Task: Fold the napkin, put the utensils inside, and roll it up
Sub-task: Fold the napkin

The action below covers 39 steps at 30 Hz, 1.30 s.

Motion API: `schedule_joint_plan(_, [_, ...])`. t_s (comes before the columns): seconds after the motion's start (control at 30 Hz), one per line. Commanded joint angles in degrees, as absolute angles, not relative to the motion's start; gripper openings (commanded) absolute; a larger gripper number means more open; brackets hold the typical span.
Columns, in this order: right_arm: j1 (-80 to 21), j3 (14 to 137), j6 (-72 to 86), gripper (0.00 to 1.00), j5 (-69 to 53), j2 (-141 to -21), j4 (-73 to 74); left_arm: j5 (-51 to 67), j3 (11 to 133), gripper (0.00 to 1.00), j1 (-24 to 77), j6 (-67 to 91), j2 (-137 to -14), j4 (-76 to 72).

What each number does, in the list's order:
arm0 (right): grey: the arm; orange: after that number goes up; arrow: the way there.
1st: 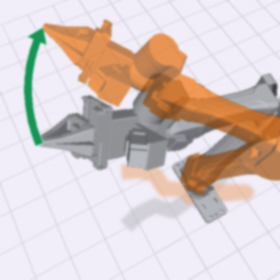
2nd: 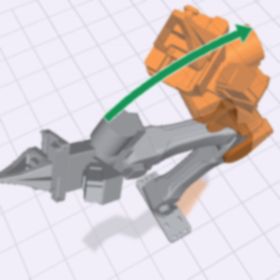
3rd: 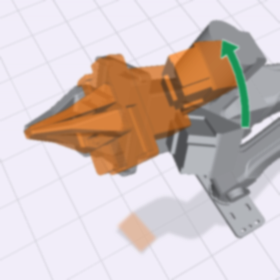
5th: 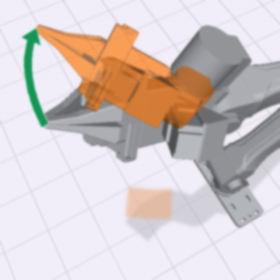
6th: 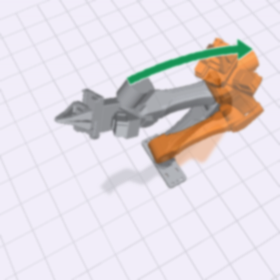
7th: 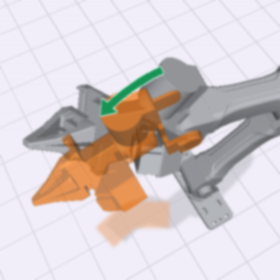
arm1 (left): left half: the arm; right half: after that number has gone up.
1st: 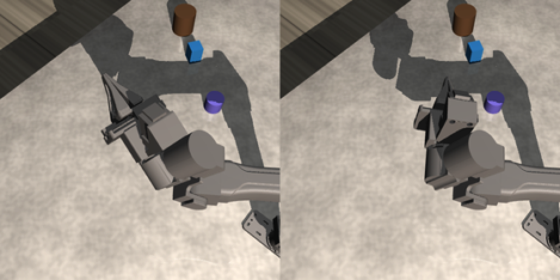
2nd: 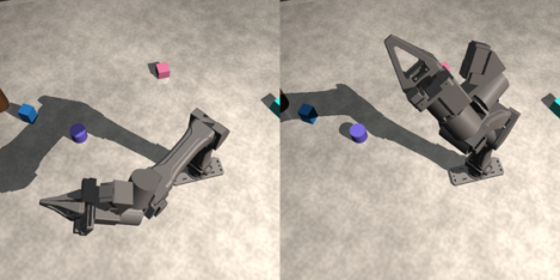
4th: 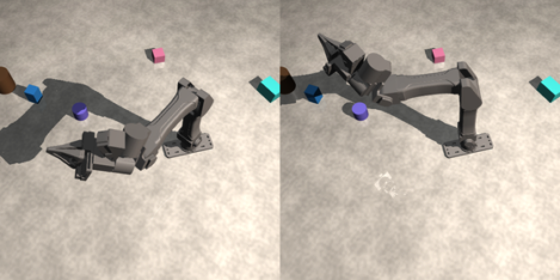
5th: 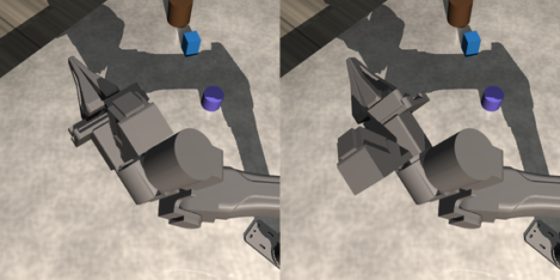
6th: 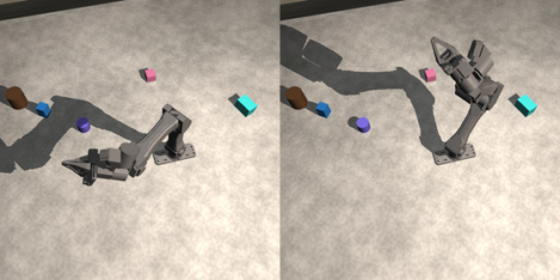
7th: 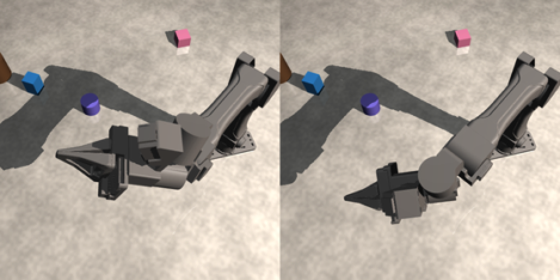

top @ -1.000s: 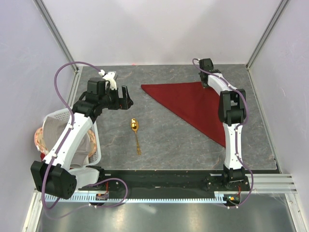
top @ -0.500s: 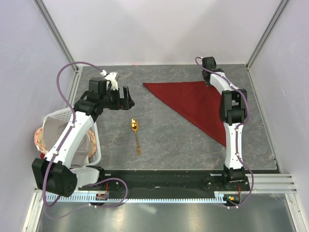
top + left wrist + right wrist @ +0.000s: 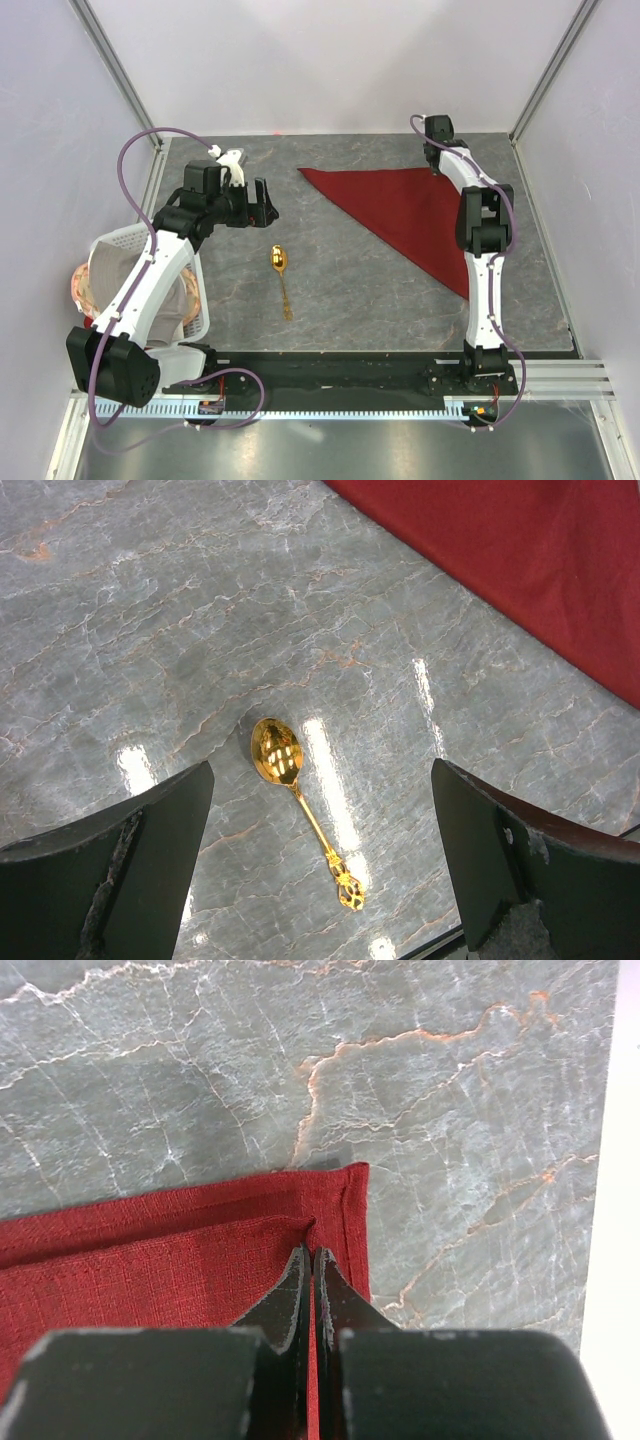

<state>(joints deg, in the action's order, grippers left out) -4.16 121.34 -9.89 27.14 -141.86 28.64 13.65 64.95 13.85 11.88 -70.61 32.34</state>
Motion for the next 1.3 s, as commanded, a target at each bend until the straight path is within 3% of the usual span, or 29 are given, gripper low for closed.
schedule_joint_plan(0.0, [-3.6,124.4,-10.9,0.0,29.1,-143.4,27.8,14.8,65.2,0.97,13.6,9.9,-70.8,29.7])
schedule_joint_plan(1.27, [-2.5,129.9,-10.3,0.0,29.9,-147.4,27.1,15.2,65.2,0.97,13.6,9.8,-71.2,29.8])
